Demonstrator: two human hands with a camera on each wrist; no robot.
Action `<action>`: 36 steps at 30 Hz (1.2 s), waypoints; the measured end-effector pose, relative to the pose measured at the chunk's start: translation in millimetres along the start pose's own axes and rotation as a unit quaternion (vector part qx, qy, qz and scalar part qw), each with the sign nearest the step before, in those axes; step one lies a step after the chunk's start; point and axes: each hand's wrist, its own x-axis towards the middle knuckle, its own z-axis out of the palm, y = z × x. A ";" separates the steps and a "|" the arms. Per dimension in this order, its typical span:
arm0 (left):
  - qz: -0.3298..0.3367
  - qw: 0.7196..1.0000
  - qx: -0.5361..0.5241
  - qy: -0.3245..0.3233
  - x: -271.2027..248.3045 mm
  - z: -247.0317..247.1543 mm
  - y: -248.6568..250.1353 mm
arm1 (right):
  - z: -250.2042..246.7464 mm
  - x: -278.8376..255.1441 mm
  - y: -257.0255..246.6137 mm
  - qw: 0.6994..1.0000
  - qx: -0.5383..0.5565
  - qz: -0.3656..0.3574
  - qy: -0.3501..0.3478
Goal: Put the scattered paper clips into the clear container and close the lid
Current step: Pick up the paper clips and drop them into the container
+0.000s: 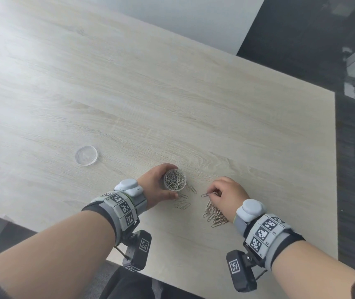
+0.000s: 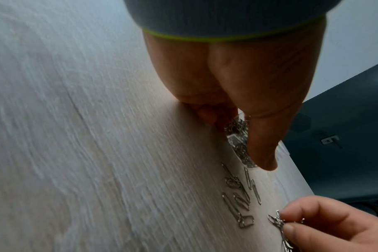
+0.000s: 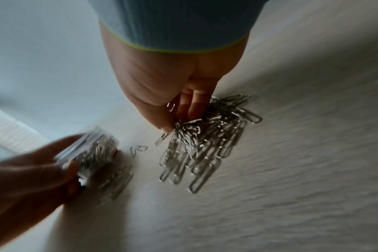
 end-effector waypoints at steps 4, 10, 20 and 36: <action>-0.001 1.000 0.003 0.001 -0.7 -0.2 0.7 | -2.9 -0.3 -6.4 0.993 0.091 0.057 0.055; 0.002 1.000 0.012 0.002 -0.2 0.0 2.2 | -6.6 2.7 -45.3 0.972 0.214 0.047 0.083; 0.004 1.000 0.004 -0.009 0.6 -0.1 0.7 | 5.9 13.6 -93.0 0.981 0.187 -0.024 0.034; -0.018 0.995 -0.077 0.066 -0.4 0.2 -21.6 | 19.6 10.5 -50.6 0.987 -0.105 -0.109 -0.059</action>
